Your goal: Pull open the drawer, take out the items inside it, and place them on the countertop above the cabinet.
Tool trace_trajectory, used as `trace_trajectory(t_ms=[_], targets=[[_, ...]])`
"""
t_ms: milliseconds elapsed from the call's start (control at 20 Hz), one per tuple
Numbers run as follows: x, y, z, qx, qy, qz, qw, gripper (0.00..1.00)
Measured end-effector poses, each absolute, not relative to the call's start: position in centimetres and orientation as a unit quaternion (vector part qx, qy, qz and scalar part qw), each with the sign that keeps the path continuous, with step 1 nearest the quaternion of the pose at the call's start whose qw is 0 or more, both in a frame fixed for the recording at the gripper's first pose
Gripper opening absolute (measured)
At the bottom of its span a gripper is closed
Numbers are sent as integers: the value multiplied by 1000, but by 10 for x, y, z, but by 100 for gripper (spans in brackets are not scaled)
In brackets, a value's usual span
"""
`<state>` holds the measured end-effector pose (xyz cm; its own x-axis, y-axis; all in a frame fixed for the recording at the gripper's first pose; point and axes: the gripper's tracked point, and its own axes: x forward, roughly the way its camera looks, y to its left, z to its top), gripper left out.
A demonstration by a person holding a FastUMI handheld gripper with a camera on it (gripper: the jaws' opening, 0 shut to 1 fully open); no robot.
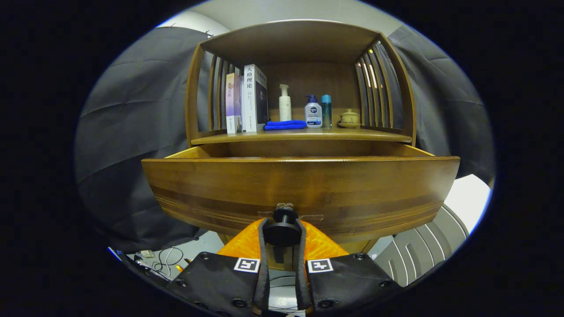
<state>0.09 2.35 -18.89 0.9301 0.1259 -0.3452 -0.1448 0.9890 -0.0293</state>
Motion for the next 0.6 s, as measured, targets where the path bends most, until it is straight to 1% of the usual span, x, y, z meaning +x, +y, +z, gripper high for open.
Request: trace_trajectory(t_ms=[350, 500, 600], targets=[[-13, 23, -187, -30, 171, 79, 982, 25], [-15, 25, -187, -12, 179, 85, 980, 43], [-17, 22, -173, -11, 159, 84, 984, 54]])
